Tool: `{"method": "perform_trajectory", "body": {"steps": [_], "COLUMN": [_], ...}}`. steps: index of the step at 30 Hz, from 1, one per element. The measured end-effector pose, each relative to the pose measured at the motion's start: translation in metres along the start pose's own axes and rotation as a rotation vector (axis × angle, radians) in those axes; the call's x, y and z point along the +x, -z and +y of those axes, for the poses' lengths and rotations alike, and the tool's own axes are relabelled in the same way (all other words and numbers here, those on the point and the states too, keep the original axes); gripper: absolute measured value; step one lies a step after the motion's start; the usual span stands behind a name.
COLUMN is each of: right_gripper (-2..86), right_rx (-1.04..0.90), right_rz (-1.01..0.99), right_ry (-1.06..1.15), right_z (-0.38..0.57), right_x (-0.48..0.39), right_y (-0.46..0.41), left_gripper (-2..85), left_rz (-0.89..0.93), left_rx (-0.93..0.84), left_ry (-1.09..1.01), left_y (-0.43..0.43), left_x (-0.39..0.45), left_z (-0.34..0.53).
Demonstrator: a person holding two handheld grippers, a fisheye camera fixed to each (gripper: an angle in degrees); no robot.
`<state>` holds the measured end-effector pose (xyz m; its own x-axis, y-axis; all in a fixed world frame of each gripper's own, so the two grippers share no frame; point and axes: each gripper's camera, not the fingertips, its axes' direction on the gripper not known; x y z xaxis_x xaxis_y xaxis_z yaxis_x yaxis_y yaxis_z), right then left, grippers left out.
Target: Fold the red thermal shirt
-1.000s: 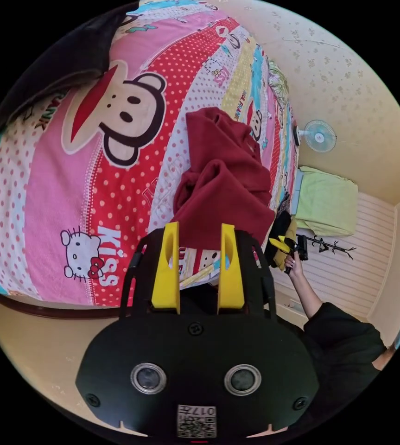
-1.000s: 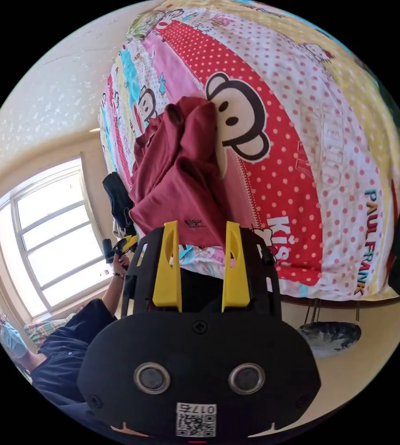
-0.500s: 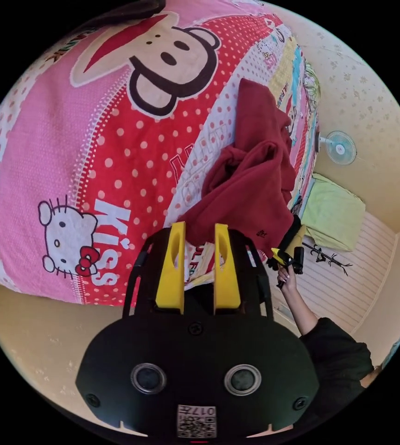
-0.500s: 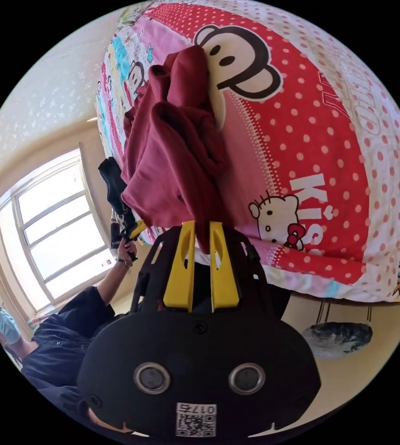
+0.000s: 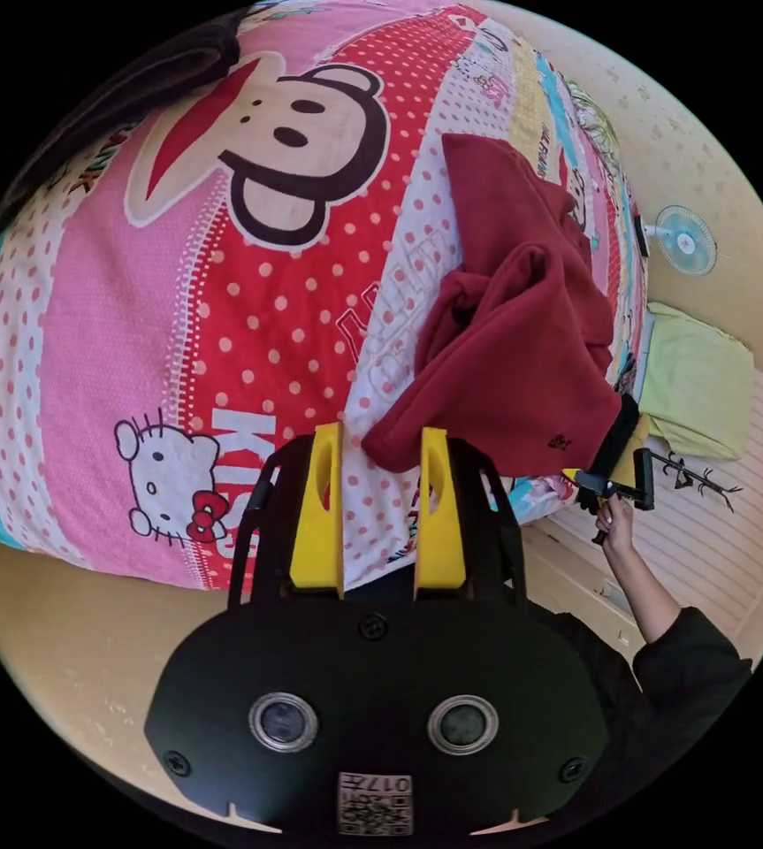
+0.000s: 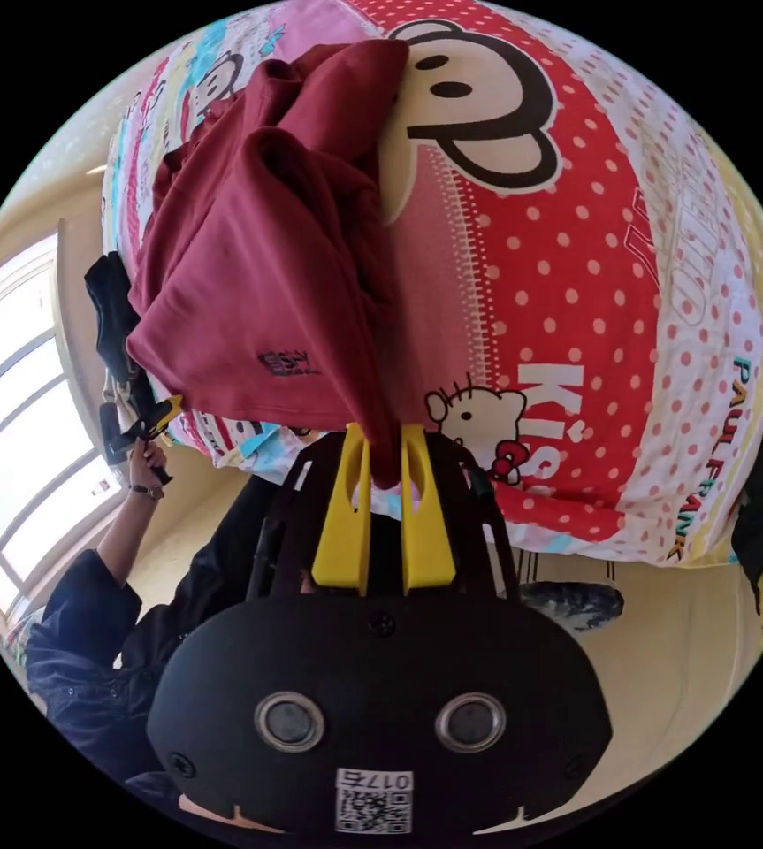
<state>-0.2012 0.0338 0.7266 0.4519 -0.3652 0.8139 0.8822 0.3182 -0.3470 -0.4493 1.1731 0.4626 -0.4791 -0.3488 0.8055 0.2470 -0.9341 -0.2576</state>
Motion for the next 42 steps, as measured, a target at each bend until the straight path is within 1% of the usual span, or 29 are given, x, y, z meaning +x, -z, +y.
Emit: {"method": "perform_trajectory", "body": {"steps": [1,2,4,5,7,8,9,10,11,13,15,17,18,21,22,23,25,26,28,30,32,34,36,38,40,42], "right_gripper": [5.5,5.0,4.4,4.1,3.8,3.6,3.5,3.4,3.3,3.1,3.0,2.9,2.8,2.7,2.6,2.6,2.8,3.0,3.3,3.9,5.8,8.7,9.1,9.5,10.6,11.6], "right_rx": [-0.005,-0.015,-0.016,-0.020,-0.058,-0.109,-0.142,-0.207,-0.278,-0.366,-0.353,-0.251,-0.228,-0.141,-0.096,-0.068,-0.064,-0.047,-0.014,0.044,0.137,0.192,0.219,0.233,0.196,0.192], "right_rz": [-0.015,-0.042,-0.093,-0.142,-0.246,-0.311,-0.328,-0.306,-0.260,-0.258,-0.296,-0.440,-0.469,-0.539,-0.582,-0.618,-0.586,-0.494,-0.382,-0.352,-0.384,-0.447,-0.448,-0.386,-0.337,-0.277], "right_ry": [0.014,0.037,0.093,0.118,0.138,0.159,0.173,0.193,0.210,0.218,0.168,0.093,0.082,0.108,0.136,0.177,0.256,0.296,0.336,0.331,0.217,0.116,0.049,0.016,0.000,-0.017], "right_z": [0.003,0.008,0.021,0.032,0.052,0.068,0.079,0.102,0.126,0.161,0.190,0.204,0.203,0.174,0.153,0.126,0.081,0.051,0.005,-0.039,-0.083,-0.099,-0.103,-0.094,-0.083,-0.066], "right_x": [-0.002,-0.004,-0.006,-0.006,-0.003,-0.003,-0.005,-0.010,-0.014,-0.015,-0.007,0.011,0.015,0.021,0.017,0.009,-0.013,-0.032,-0.060,-0.084,-0.097,-0.098,-0.099,-0.096,-0.091,-0.084], "right_y": [0.004,0.009,0.023,0.034,0.043,0.045,0.044,0.042,0.036,0.029,0.035,0.053,0.058,0.084,0.099,0.115,0.136,0.151,0.169,0.186,0.203,0.208,0.207,0.193,0.170,0.147], "left_gripper": [7.3,6.3,5.1,5.1,4.9,4.9,4.8,4.7,4.6,4.4,4.3,4.3,4.3,4.3,4.2,4.2,4.2,4.2,4.1,3.4,4.0,7.5,8.2,8.4,9.3,10.4], "left_rz": [0.079,0.112,0.213,0.256,0.418,0.432,0.391,0.318,0.296,0.303,0.368,0.450,0.509,0.646,0.673,0.662,0.526,0.483,0.352,0.337,0.388,0.499,0.527,0.505,0.406,0.344], "left_rx": [-0.042,-0.063,-0.089,-0.107,-0.206,-0.225,-0.235,-0.231,-0.231,-0.242,-0.222,-0.162,-0.115,0.012,0.047,0.049,0.080,0.102,0.182,0.237,0.285,0.319,0.332,0.283,0.163,0.108], "left_ry": [0.004,0.005,-0.061,-0.081,-0.123,-0.127,-0.125,-0.113,-0.105,-0.058,-0.010,0.064,0.097,0.112,0.087,0.067,-0.069,-0.105,-0.141,-0.155,-0.164,-0.136,-0.125,-0.146,-0.163,-0.150], "left_y": [0.002,0.003,0.020,0.024,0.033,0.037,0.047,0.059,0.064,0.077,0.086,0.094,0.100,0.119,0.128,0.132,0.151,0.156,0.168,0.173,0.175,0.175,0.173,0.161,0.130,0.108], "left_x": [-0.003,-0.005,-0.006,-0.007,-0.012,-0.013,-0.014,-0.015,-0.016,-0.021,-0.023,-0.025,-0.025,-0.021,-0.013,-0.007,0.028,0.038,0.070,0.088,0.097,0.100,0.100,0.101,0.098,0.091], "left_z": [0.001,0.003,0.017,0.021,0.045,0.054,0.076,0.100,0.113,0.166,0.204,0.231,0.238,0.216,0.193,0.178,0.111,0.093,0.022,-0.028,-0.071,-0.106,-0.114,-0.113,-0.097,-0.078]}}
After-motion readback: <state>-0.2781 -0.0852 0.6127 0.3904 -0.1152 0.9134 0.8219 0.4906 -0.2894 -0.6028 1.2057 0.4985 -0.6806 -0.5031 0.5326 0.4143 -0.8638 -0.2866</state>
